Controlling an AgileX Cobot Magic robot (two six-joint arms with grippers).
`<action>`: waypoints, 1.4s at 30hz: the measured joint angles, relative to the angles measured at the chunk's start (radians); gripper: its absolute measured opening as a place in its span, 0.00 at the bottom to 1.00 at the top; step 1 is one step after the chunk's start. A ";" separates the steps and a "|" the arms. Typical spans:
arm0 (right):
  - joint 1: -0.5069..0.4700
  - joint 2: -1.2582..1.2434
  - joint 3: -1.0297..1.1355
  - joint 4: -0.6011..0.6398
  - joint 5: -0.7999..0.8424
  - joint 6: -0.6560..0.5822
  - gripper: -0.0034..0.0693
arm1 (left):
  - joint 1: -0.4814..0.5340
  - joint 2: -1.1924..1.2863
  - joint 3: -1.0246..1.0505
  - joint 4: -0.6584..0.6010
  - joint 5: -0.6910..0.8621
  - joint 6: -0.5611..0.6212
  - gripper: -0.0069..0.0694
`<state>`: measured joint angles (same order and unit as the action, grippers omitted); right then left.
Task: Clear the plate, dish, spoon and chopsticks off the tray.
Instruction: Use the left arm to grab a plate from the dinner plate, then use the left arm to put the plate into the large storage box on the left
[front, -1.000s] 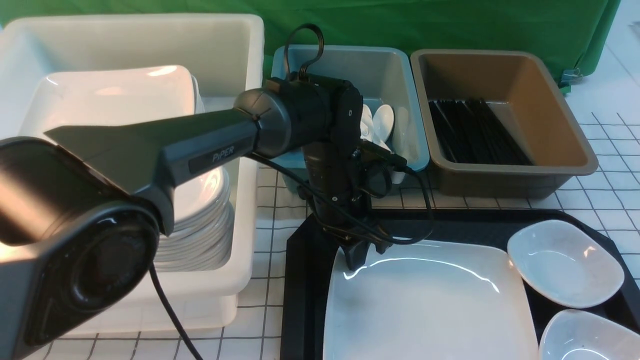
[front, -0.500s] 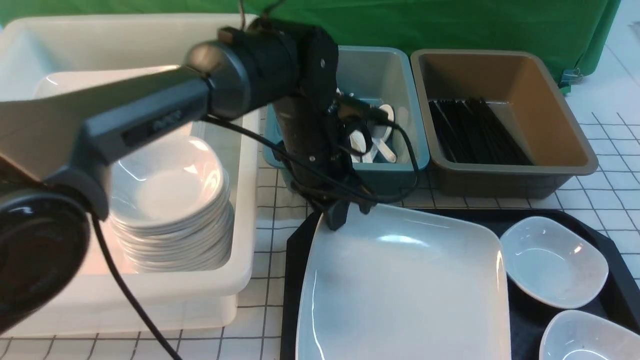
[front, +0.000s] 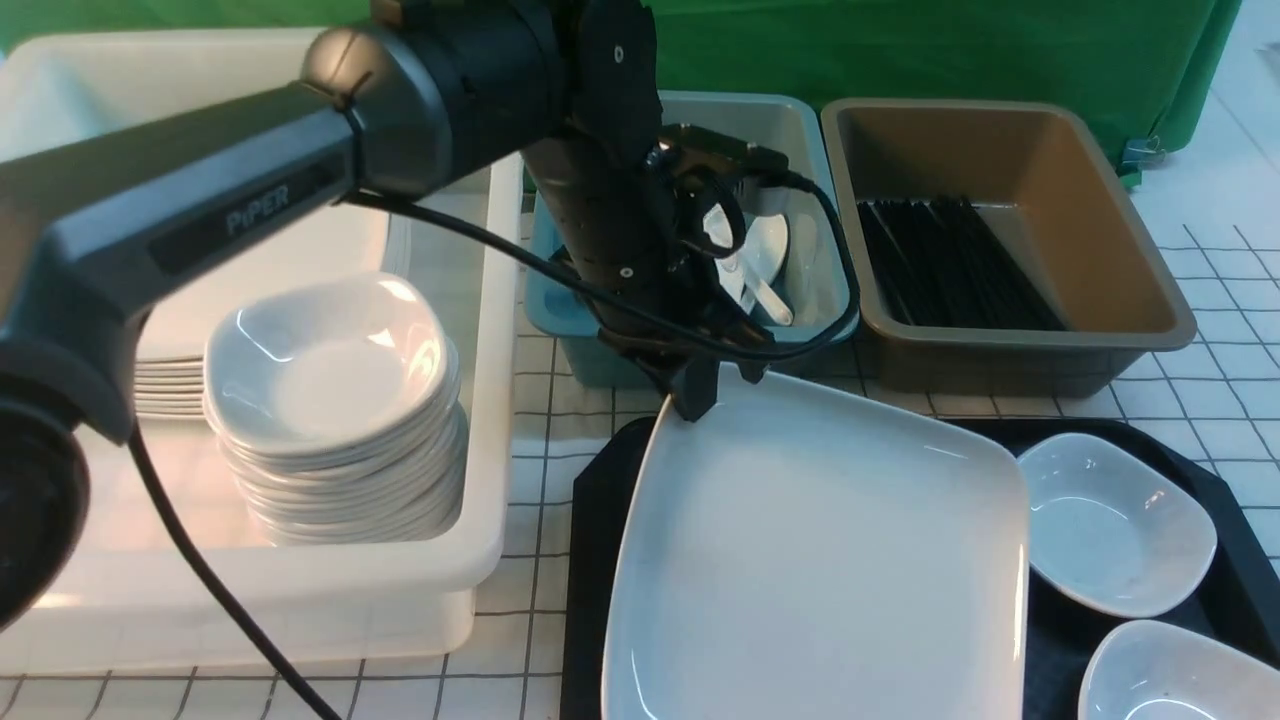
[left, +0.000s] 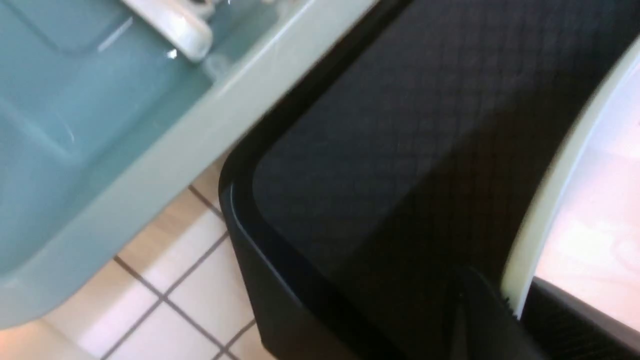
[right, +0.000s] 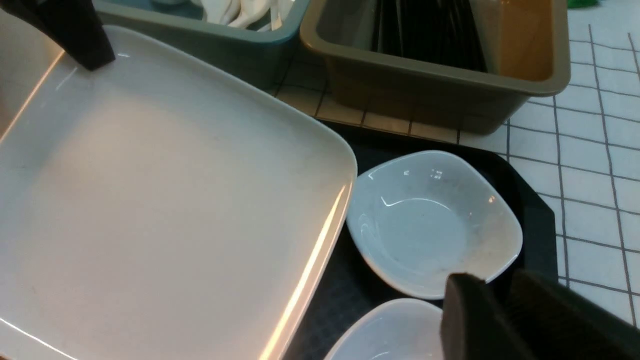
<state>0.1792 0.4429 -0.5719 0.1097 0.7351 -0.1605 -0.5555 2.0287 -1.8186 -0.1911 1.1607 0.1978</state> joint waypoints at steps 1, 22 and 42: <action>0.000 0.000 0.000 0.000 0.000 0.000 0.24 | 0.000 -0.013 0.000 -0.009 -0.018 0.000 0.14; 0.000 0.000 0.000 0.000 0.000 0.000 0.27 | 0.000 -0.151 0.004 -0.052 -0.089 -0.040 0.10; 0.000 0.000 0.000 0.000 0.000 0.000 0.29 | 0.000 -0.239 0.005 -0.072 -0.115 -0.041 0.11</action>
<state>0.1792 0.4429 -0.5719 0.1097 0.7351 -0.1605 -0.5555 1.7894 -1.8134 -0.2636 1.0457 0.1567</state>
